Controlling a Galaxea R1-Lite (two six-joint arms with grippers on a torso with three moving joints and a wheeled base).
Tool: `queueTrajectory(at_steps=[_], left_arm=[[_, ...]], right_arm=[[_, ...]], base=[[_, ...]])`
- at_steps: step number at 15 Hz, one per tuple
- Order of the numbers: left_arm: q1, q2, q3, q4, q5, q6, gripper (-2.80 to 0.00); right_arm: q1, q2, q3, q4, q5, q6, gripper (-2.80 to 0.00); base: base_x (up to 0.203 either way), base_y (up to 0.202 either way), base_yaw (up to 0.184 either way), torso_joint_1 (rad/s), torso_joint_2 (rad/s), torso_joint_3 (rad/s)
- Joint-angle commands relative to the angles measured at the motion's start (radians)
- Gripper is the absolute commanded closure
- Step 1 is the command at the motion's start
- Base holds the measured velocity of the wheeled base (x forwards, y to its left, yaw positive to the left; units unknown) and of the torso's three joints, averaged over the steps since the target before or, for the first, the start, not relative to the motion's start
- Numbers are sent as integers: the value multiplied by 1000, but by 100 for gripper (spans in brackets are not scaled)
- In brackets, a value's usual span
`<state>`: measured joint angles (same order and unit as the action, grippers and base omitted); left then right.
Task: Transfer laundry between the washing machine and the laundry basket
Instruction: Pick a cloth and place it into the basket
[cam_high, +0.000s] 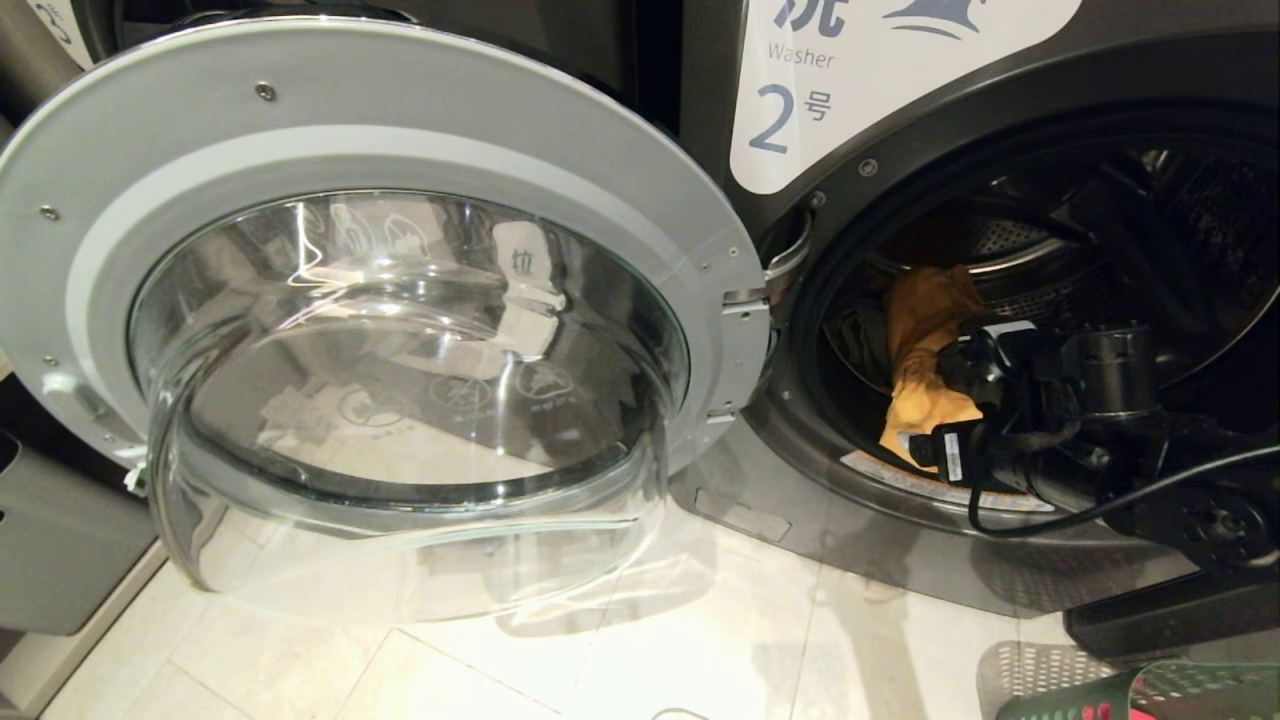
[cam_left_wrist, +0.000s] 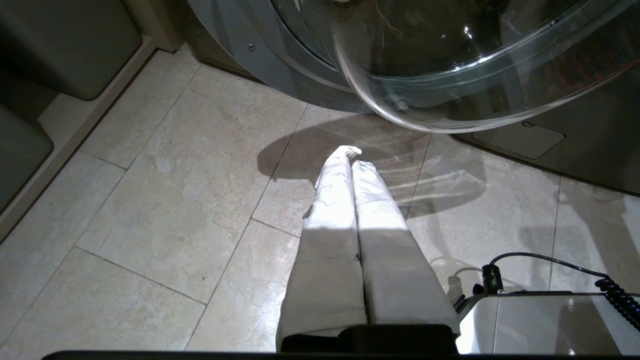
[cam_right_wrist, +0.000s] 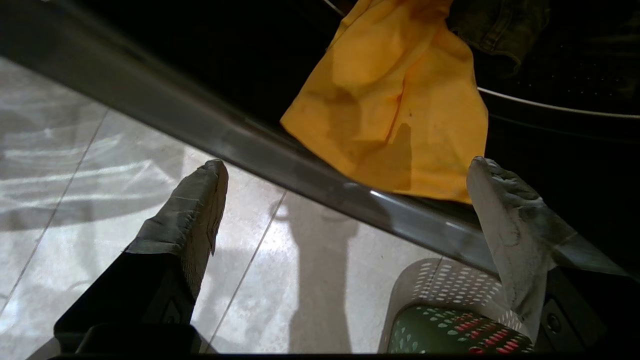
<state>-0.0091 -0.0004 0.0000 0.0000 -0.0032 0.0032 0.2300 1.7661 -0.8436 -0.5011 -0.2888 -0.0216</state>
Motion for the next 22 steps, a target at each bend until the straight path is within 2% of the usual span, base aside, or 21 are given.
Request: queueTrajectory(at_steps=[1, 6, 9, 17, 22], left_arm=[[0, 0, 0, 0, 0, 0, 0], [0, 0, 0, 0, 0, 0, 0], [0, 0, 0, 0, 0, 0, 0], [0, 0, 0, 0, 0, 0, 0], [0, 0, 0, 0, 0, 0, 0]], right_arm=[[-19, 109, -80, 15, -8, 0, -280], [-73, 196, -217, 77, -33, 8, -280], [-97, 233, -292, 145, -33, 44, -280], [-101, 320, -444, 210, -35, 160, -280], [-104, 362, -518, 251, -48, 189, -280]], base=[[0, 0, 0, 0, 0, 0], [0, 0, 0, 0, 0, 0], [0, 0, 0, 0, 0, 0], [0, 0, 0, 0, 0, 0], [0, 0, 0, 0, 0, 0]])
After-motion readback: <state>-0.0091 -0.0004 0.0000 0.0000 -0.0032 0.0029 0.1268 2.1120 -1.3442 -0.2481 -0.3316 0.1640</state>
